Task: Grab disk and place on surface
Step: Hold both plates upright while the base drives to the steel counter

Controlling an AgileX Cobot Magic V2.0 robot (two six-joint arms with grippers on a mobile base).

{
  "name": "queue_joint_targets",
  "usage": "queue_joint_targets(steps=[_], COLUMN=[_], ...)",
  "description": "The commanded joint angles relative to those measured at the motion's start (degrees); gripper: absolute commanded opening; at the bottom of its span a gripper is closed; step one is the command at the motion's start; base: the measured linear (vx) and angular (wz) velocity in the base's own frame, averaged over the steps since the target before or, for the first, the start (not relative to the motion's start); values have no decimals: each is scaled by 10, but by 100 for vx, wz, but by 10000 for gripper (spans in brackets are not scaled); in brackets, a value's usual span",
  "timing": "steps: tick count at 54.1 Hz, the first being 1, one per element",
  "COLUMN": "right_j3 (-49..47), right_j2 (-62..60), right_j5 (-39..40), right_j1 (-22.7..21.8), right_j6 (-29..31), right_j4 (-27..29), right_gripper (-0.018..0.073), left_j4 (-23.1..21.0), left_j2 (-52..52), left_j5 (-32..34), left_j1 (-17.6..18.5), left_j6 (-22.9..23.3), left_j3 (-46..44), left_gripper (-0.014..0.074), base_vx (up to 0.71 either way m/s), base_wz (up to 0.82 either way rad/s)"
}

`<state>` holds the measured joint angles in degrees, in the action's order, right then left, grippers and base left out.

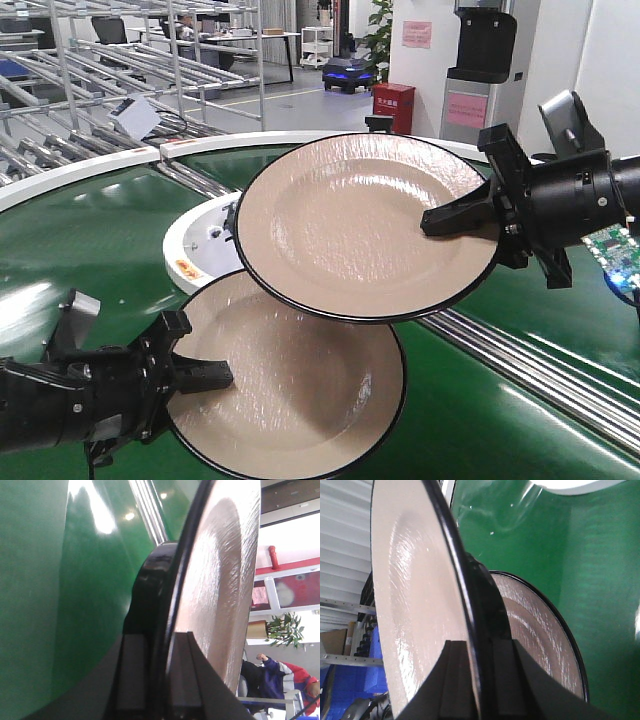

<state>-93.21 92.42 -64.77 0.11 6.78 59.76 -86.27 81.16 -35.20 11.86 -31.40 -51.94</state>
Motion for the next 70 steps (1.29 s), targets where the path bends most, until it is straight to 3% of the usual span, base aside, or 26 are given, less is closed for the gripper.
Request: queue_joint_targets(steps=[1, 34, 70], right_j3=[-22, -22, -22], right_j2=[-27, -27, -27], right_j5=[26, 25, 22], right_j1=[-2, -2, -2], right_j6=[-1, -1, -1], right_j4=[69, 69, 69], right_gripper=[-8, -8, -8], left_j4=[-54, -54, -54], left_j2=[-22, -22, -22], left_j5=[-21, -21, -21], left_j1=[2, 2, 2], left_j6=[6, 6, 6], left_j3=[-22, -22, -22], left_gripper=[1, 1, 1], base_vx=[-24, -26, -19], base_wz=[6, -13, -57])
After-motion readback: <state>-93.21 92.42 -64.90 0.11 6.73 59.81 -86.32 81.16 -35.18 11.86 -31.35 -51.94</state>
